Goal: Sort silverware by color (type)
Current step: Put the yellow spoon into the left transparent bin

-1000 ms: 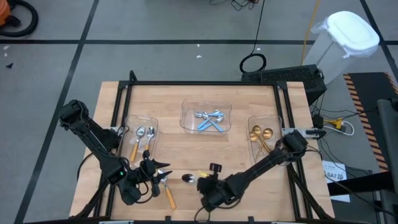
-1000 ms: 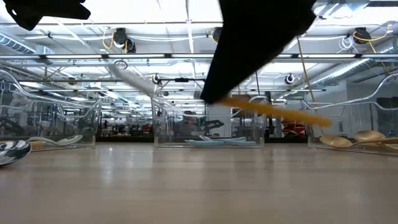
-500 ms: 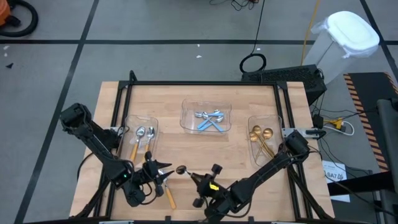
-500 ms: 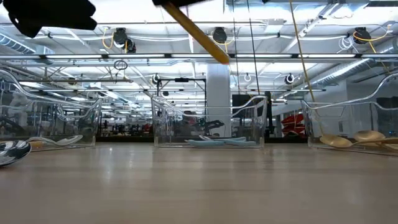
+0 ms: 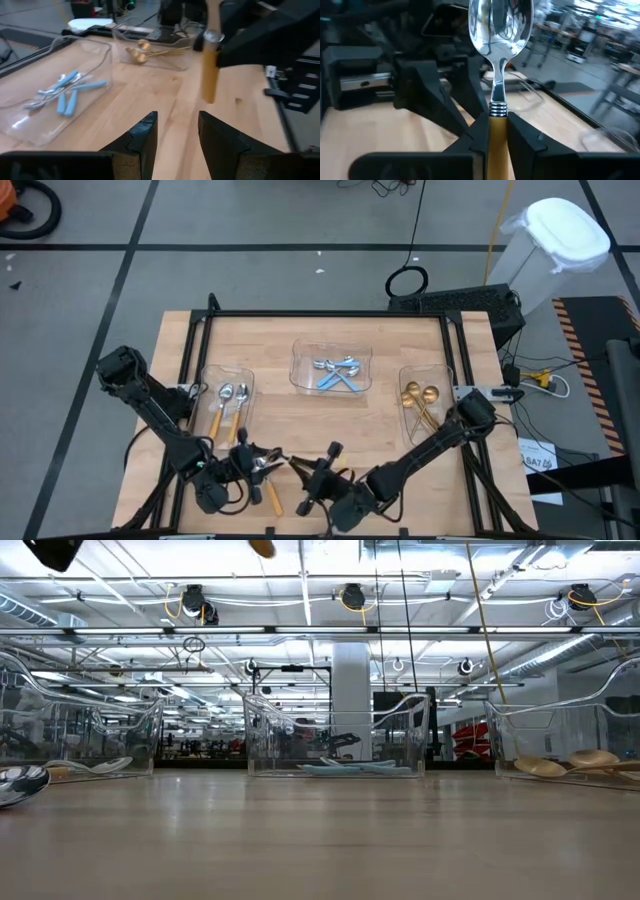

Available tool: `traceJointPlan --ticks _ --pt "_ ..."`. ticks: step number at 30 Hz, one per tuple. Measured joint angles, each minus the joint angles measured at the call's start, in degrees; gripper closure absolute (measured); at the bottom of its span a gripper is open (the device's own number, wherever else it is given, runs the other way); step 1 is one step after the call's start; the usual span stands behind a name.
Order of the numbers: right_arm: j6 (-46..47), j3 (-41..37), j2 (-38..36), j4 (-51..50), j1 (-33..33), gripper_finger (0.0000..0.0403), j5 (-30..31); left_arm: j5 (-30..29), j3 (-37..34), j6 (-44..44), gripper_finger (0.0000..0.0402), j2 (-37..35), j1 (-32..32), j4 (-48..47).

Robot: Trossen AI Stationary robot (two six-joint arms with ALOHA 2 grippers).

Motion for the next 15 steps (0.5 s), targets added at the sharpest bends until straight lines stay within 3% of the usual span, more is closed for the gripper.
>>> traceJointPlan --ticks 8,15 --pt "-5.3 0.0 0.0 7.1 -2.6 0.0362 -5.6 0.0 0.0 14.0 0.0248 4.0 -1.4 12.9" --pt "-6.7 0.0 0.0 9.8 -2.7 0.0361 -6.4 -5.9 0.0 16.4 0.0136 6.4 -1.3 17.3"
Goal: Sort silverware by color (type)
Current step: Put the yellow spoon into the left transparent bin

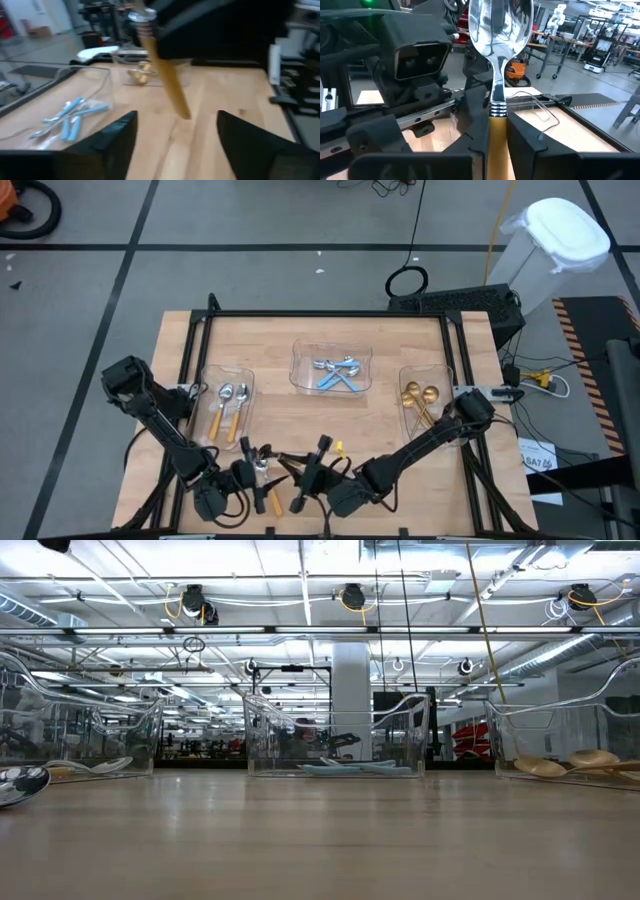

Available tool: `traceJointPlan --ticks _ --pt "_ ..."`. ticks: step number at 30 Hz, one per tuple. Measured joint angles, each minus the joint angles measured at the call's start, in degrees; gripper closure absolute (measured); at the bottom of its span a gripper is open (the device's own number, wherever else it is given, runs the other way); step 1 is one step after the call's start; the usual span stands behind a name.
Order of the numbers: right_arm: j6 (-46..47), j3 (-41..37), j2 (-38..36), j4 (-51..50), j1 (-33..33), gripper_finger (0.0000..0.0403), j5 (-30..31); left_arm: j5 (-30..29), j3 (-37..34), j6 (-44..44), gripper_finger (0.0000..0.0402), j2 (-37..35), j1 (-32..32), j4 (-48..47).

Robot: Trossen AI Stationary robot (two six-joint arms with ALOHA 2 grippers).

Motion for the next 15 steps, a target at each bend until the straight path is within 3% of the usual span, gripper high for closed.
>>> traceJointPlan --ticks 6,10,15 --pt "-1.3 0.0 0.0 2.0 -0.1 0.0361 -0.1 1.4 0.0 -3.4 0.0073 0.3 2.0 1.0" --pt "-1.8 0.0 0.0 3.3 -0.5 0.0361 -1.7 5.9 0.0 -4.1 0.0069 0.3 3.7 1.9" --pt "-1.8 0.0 0.0 3.5 -0.7 0.0361 -1.7 6.3 0.0 -4.2 0.0075 0.3 4.2 2.5"
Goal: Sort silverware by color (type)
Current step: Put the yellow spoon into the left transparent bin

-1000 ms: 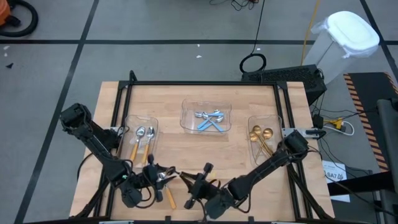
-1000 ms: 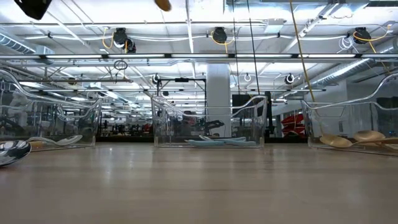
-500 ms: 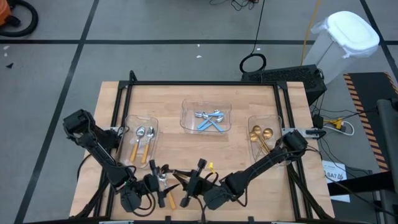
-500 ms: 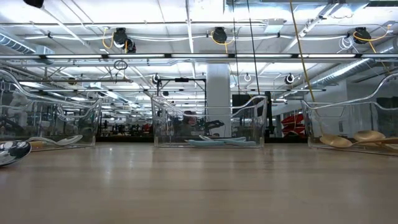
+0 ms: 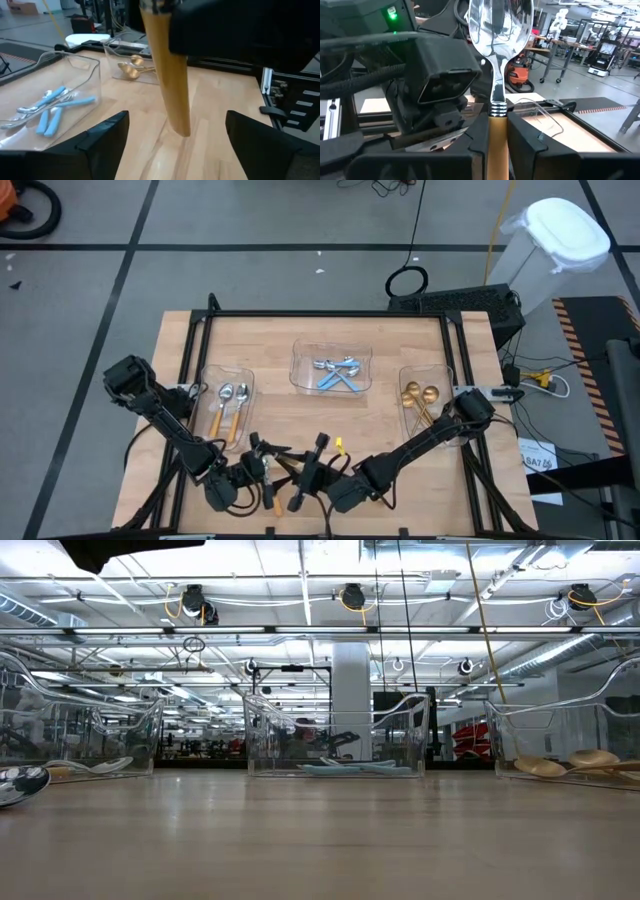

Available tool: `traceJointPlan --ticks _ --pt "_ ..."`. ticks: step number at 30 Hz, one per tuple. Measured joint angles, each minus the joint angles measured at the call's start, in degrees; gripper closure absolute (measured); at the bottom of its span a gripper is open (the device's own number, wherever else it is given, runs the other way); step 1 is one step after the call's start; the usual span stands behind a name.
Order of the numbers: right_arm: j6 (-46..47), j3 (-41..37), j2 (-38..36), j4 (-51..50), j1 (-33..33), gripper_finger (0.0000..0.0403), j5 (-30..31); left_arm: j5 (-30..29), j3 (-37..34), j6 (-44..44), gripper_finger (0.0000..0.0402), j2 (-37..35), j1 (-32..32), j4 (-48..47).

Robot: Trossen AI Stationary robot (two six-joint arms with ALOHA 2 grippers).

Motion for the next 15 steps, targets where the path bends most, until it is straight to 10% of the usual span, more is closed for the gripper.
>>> traceJointPlan --ticks 15 --pt "-1.0 0.0 0.0 2.9 -0.3 0.0361 -1.0 -1.0 0.0 -2.4 0.0305 0.0 1.5 -0.3"
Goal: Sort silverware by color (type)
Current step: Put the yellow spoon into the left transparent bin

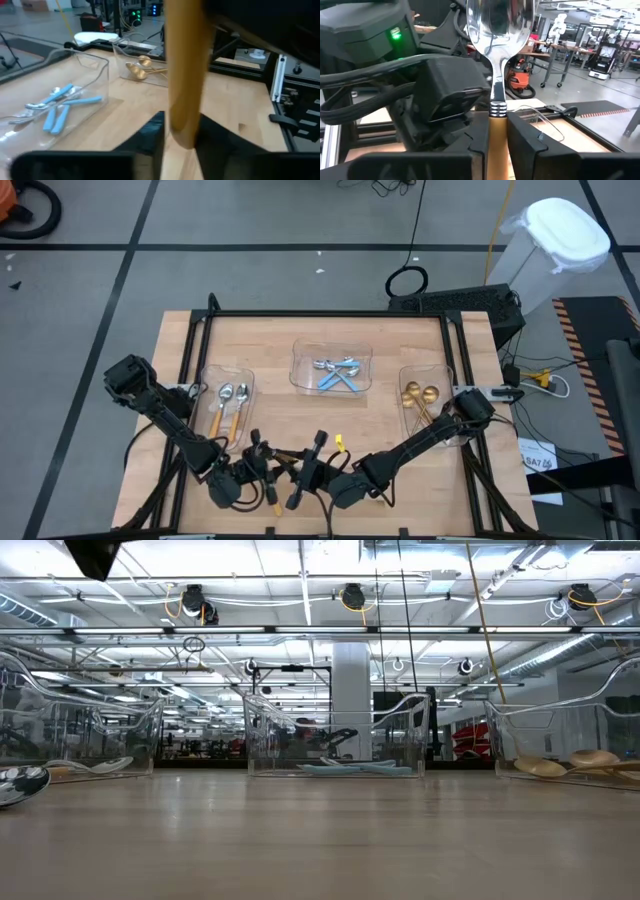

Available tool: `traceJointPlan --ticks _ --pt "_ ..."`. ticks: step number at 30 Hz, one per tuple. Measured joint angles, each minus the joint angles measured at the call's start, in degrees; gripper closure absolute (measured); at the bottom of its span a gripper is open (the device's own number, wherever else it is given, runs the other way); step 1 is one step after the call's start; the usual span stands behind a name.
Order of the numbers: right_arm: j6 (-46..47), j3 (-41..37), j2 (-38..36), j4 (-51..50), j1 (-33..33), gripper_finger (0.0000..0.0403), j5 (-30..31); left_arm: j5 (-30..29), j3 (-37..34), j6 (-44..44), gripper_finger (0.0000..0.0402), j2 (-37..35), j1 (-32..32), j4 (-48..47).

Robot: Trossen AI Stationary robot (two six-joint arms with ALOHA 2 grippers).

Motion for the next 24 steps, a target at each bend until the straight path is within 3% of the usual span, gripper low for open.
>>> traceJointPlan --ticks 5,11,16,24 --pt "-1.1 0.0 0.0 0.0 0.2 0.0359 1.3 -2.3 0.0 1.2 0.0377 0.0 -1.0 -0.6" --pt "-0.9 0.1 -0.1 -2.4 1.2 0.0347 1.3 -1.1 0.0 1.1 0.0377 0.0 -1.1 -2.3" --pt "1.2 0.0 -1.1 -10.8 3.2 0.0325 1.1 3.3 0.0 0.5 0.0377 0.0 -1.1 -5.7" --pt "10.3 0.0 -4.3 -25.1 1.4 0.0287 -11.8 16.3 0.0 2.2 0.0377 0.0 0.1 -7.9"
